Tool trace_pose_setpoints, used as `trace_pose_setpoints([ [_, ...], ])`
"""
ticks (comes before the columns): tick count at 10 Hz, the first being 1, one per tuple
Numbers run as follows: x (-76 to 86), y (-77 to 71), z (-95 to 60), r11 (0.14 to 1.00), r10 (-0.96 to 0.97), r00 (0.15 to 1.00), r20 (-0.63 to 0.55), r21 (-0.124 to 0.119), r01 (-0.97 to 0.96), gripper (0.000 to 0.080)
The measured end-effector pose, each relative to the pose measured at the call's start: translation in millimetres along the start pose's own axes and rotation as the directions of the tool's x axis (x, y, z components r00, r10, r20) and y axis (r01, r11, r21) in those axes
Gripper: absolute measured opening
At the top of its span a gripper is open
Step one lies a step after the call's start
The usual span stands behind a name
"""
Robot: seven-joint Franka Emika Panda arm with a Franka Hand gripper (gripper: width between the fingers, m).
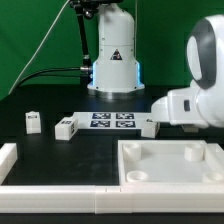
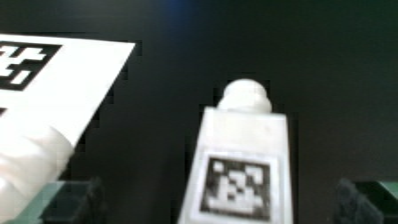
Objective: Assemble one leg
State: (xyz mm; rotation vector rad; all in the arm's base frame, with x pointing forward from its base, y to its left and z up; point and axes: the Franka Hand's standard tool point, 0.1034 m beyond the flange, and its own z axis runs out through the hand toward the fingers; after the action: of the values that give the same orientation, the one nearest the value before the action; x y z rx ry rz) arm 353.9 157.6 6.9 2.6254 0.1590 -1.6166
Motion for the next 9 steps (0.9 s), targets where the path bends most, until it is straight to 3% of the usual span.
trace_pose_setpoints([
  [3,3.0,-1.0,1.3,1.0,-0.001,1.0,-0.021,0.001,0.001,0.0649],
  [4,3.0,-1.0,1.3,1.0,-0.001,1.0,-0.021,0.001,0.001,0.0511],
  [5,3.0,-1.0,1.3,1.0,-0.001,1.0,-0.021,0.001,0.001,0.0511],
  [6,3.0,-0.9,1.3,1.0,-0.001,1.0,-0.021,0.002,0.001,0.0366],
  [7,3.0,-0.9,1.2,1.0,-0.001,1.0,-0.021,0.002,0.001,0.0291],
  [9,3.1,-0.9,1.2,1.0,-0.001,1.0,-0.021,0.002,0.001,0.0291],
])
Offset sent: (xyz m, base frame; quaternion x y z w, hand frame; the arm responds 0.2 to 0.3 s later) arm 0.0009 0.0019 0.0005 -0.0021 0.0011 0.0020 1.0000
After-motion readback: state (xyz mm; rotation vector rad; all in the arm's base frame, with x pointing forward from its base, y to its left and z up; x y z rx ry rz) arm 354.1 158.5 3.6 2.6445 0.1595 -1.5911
